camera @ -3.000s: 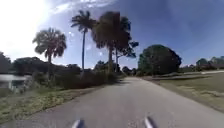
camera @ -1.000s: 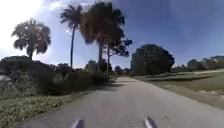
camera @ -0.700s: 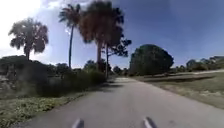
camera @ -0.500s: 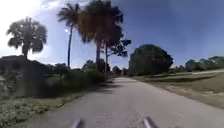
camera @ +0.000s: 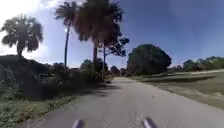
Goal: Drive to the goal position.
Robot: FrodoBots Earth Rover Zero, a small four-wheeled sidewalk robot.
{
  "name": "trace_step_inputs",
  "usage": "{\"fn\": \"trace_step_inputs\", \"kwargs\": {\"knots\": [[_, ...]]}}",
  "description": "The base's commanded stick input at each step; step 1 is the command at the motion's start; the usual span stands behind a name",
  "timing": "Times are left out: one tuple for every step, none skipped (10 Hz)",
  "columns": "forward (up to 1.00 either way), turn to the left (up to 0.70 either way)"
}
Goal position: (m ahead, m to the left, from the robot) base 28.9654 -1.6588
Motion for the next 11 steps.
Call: {"fn": "trace_step_inputs", "kwargs": {"knots": [[0.7,0.0],[0.7,0.0],[0.7,0.0],[0.7,0.0],[0.7,0.0],[0.7,0.0],[0.7,0.0],[0.7,0.0],[0.7,0.0],[0.7,0.0],[0.7,0.0]]}}
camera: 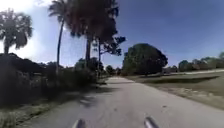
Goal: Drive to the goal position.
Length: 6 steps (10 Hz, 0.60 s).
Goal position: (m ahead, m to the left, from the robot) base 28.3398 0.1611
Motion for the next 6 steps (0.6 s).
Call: {"fn": "trace_step_inputs", "kwargs": {"knots": [[0.7,0.0],[0.7,0.0],[0.7,0.0],[0.7,0.0],[0.7,0.0],[0.7,0.0]]}}
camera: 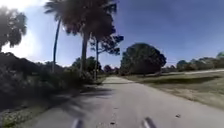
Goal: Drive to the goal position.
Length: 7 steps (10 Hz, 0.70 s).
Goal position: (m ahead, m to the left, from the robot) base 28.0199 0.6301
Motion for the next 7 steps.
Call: {"fn": "trace_step_inputs", "kwargs": {"knots": [[0.7,0.0],[0.7,0.0],[0.7,0.0],[0.7,0.0],[0.7,0.0],[0.7,0.0],[0.7,0.0]]}}
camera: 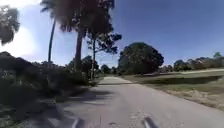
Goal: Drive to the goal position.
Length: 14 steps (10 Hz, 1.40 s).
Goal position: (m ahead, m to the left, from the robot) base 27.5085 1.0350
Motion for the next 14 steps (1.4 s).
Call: {"fn": "trace_step_inputs", "kwargs": {"knots": [[0.7,0.0],[0.7,0.0],[0.7,0.0],[0.7,0.0],[0.7,0.0],[0.7,0.0],[0.7,0.0],[0.7,0.0],[0.7,0.0],[0.7,0.0],[0.7,0.0],[0.7,0.0],[0.7,0.0],[0.7,0.0]]}}
